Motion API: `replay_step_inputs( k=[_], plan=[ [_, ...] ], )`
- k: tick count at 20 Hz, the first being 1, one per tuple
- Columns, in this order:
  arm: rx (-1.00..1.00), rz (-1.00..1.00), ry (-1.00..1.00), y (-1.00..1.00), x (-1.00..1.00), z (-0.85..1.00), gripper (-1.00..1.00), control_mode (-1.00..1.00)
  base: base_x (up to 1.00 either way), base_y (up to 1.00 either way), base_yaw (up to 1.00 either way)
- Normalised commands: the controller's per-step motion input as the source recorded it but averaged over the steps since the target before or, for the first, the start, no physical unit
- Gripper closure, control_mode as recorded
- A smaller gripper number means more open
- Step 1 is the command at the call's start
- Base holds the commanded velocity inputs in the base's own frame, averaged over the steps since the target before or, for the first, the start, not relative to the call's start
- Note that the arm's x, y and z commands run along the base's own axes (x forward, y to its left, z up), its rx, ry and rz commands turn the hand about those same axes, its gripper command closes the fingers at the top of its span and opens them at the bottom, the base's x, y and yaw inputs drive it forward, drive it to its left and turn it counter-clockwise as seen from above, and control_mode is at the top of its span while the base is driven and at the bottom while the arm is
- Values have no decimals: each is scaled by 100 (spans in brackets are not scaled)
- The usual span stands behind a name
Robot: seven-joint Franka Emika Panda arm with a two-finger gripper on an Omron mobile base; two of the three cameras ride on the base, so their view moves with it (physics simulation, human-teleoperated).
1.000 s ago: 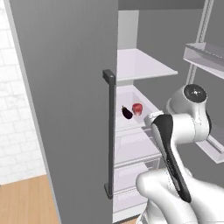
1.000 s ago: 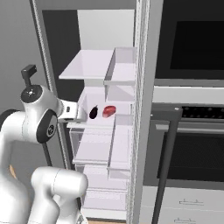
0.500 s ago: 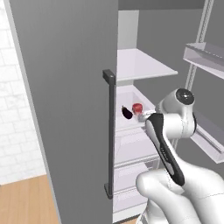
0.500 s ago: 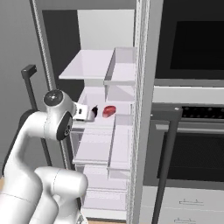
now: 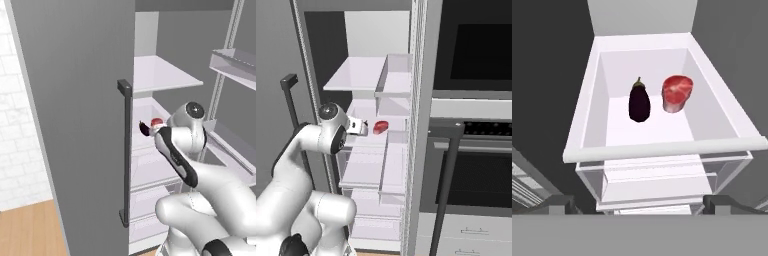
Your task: Place one eggplant and one steak in each tupperware on the nearby counter, to pack two identical lunches.
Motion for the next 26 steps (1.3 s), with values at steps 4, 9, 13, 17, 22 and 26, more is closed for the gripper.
replay_step_inputs(
  k=[4,9,13,17,22,26],
  plan=[
    [0,1,11,0,63,-21,-100,-100,0,0,0],
    [0,1,12,0,61,-22,-100,-100,0,0,0],
    [0,0,8,8,55,-29,-100,-100,0,0,0],
    [0,0,1,13,39,-42,-100,-100,0,0,0],
    [0,0,0,7,32,-30,-100,-100,0,0,0],
    [0,0,0,0,34,-14,-100,-100,0,0,0]
  ],
)
